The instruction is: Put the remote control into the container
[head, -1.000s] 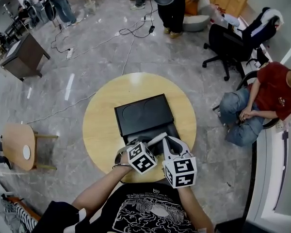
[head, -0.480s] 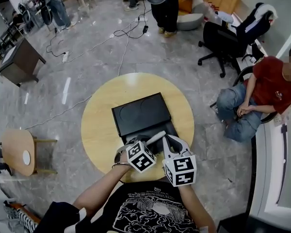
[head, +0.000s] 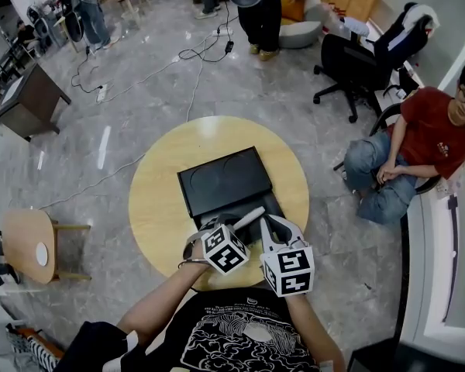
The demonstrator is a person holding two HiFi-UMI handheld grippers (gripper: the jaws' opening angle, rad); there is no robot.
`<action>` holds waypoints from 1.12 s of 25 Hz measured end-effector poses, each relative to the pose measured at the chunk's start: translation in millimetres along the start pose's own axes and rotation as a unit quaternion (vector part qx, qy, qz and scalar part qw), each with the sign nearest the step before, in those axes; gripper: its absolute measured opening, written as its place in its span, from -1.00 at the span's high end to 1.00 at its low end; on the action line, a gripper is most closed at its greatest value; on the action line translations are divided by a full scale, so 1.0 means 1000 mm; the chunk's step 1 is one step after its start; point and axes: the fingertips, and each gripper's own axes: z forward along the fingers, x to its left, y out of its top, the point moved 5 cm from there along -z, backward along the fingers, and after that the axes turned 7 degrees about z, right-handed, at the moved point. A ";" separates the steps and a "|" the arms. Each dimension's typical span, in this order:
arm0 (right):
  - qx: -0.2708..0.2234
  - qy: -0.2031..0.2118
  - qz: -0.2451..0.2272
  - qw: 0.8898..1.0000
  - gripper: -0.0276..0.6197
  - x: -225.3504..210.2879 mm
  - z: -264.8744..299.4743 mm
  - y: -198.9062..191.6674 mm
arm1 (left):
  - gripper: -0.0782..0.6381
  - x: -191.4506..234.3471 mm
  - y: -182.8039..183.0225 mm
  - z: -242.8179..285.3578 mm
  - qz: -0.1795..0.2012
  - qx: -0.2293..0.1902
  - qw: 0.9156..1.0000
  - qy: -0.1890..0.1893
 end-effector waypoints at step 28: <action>0.026 0.020 -0.017 0.999 0.84 0.003 -0.005 0.005 | 0.42 0.010 0.024 -0.042 -0.071 -0.086 0.993 0.043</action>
